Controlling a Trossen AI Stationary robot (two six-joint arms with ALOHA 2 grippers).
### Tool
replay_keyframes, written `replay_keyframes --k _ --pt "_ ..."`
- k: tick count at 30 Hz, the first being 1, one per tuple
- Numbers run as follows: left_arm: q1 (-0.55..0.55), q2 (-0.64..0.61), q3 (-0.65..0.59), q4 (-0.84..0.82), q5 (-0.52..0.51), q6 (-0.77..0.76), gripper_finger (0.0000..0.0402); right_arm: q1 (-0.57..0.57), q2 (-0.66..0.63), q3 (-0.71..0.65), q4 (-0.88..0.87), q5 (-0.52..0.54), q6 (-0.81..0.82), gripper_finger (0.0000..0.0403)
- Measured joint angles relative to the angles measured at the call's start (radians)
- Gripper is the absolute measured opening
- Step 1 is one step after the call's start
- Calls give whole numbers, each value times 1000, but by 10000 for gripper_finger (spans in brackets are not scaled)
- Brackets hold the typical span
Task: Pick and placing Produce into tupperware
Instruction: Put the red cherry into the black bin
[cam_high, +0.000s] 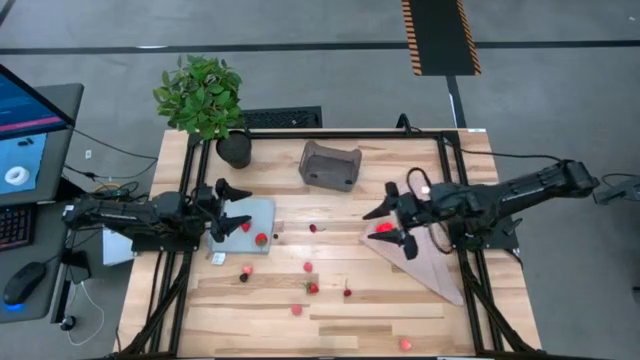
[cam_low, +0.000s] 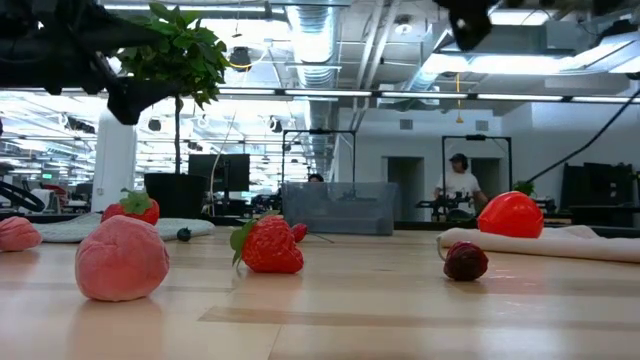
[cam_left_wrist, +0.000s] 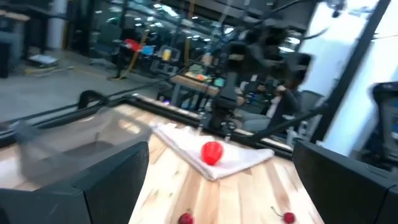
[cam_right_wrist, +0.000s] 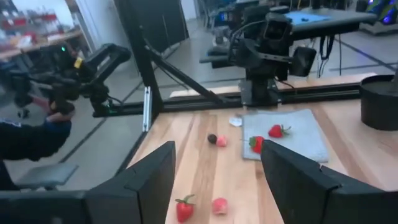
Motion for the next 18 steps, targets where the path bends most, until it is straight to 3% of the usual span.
replay_keyframes --k 13,18 --pt "-4 350 19 101 -16 -48 385 142 -186 -168 190 42 -150 260" --pt "-34 515 42 290 20 29 385 159 -233 -230 191 92 -110 260"
